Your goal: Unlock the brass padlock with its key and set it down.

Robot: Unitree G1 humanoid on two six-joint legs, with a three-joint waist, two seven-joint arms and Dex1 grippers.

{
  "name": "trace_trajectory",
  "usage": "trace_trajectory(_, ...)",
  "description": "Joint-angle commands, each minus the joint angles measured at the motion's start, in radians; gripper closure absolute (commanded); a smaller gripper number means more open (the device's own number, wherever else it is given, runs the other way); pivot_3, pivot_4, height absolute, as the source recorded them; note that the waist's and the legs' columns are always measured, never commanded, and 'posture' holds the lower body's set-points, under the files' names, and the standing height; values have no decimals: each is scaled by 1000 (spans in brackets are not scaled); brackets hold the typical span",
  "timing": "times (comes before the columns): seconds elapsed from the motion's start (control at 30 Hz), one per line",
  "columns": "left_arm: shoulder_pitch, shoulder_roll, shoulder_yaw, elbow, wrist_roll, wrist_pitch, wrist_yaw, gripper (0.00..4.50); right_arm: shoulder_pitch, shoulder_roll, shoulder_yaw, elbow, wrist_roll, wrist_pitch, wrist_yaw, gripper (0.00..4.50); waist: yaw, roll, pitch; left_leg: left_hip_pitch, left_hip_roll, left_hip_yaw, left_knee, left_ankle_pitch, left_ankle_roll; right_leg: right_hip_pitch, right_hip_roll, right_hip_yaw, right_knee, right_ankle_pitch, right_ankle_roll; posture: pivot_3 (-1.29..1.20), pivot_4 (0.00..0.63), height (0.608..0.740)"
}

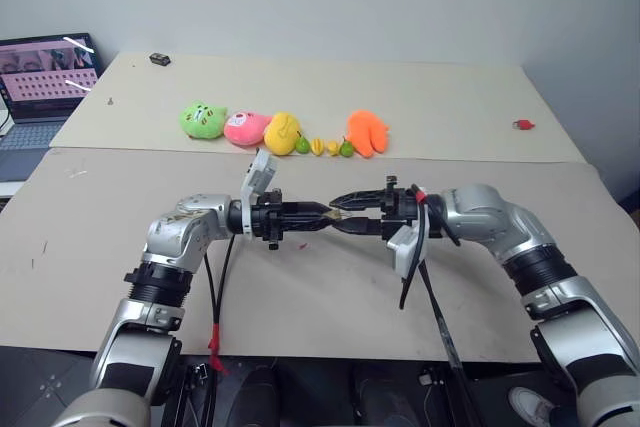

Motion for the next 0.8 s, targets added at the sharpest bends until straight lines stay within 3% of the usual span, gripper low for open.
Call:
trace_trajectory(0.03, -6, 0, 11, -28, -10, -4, -3, 3677, -40, 4, -8, -20, 17, -15, -10, 2229, 0, 0, 0, 0, 0, 0, 0, 0, 0, 0, 0, 0, 0, 0, 0, 0, 150, 722)
trace_trajectory(0.13, -5, 1, 11, -30, -10, -4, -2, 3677, -48, 10, -4, -13, 17, -18, -11, 2956, 0, 0, 0, 0, 0, 0, 0, 0, 0, 0, 0, 0, 0, 0, 0, 0, 150, 722)
trace_trajectory(0.27, -2, 0, 13, -33, -11, -4, 1, 3677, -52, 10, 4, 1, 18, -25, -6, 4337, 0, 0, 0, 0, 0, 0, 0, 0, 0, 0, 0, 0, 0, 0, 0, 0, 150, 722)
trace_trajectory(0.8, 9, 11, -7, -18, 25, -16, 17, 3677, -28, 1, -13, -8, -2, -17, -26, 4404, 0, 0, 0, 0, 0, 0, 0, 0, 0, 0, 0, 0, 0, 0, 0, 0, 150, 722)
